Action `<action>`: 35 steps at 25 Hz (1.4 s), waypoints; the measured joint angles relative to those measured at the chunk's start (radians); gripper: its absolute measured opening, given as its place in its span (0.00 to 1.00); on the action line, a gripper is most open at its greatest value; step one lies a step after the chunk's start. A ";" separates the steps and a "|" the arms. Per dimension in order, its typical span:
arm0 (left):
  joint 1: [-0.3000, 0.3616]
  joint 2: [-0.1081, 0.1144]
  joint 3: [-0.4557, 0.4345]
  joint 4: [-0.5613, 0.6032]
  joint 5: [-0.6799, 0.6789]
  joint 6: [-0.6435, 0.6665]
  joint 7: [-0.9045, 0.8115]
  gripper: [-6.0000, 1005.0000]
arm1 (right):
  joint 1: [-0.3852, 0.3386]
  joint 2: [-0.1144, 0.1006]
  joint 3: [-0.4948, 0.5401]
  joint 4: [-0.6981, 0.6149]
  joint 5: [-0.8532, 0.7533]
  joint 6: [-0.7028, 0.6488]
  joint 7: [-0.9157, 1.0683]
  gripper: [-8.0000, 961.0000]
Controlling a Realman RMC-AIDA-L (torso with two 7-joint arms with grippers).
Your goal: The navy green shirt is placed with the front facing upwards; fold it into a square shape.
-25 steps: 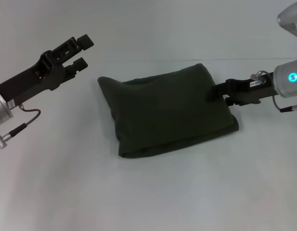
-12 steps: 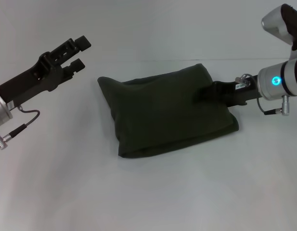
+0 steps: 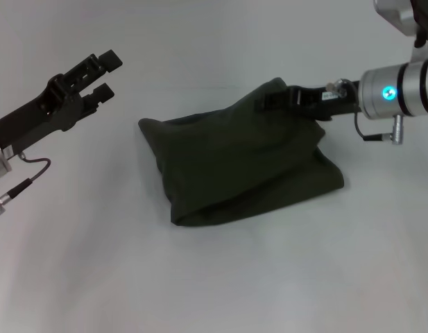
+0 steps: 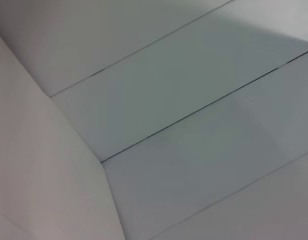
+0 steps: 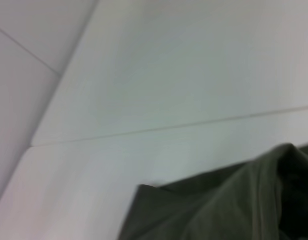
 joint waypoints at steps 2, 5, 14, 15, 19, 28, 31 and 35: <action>0.002 -0.001 -0.002 0.000 0.000 0.000 0.000 0.94 | 0.014 0.002 -0.006 0.002 0.004 -0.002 -0.015 0.63; 0.005 -0.002 -0.006 -0.001 0.000 -0.001 0.000 0.94 | 0.026 0.006 -0.044 0.008 -0.016 0.010 0.003 0.63; 0.004 -0.003 -0.024 -0.009 0.000 -0.001 0.001 0.94 | 0.010 -0.004 -0.107 0.011 -0.068 0.077 0.084 0.61; 0.002 -0.003 -0.025 -0.009 0.000 -0.001 0.001 0.94 | 0.010 -0.004 -0.108 0.011 -0.072 0.083 0.085 0.61; -0.002 -0.003 -0.026 -0.009 0.000 -0.003 0.001 0.94 | 0.014 0.005 -0.109 0.013 -0.081 0.089 0.082 0.61; -0.006 -0.003 -0.027 -0.010 -0.001 -0.022 0.001 0.94 | 0.021 0.010 -0.116 0.024 -0.082 0.085 0.111 0.60; -0.007 -0.003 -0.027 -0.011 -0.001 -0.025 0.002 0.94 | 0.017 0.004 -0.117 0.015 -0.082 0.078 0.123 0.59; -0.007 -0.003 -0.028 -0.011 -0.001 -0.029 0.002 0.94 | 0.011 0.003 -0.118 -0.010 -0.082 0.071 0.117 0.59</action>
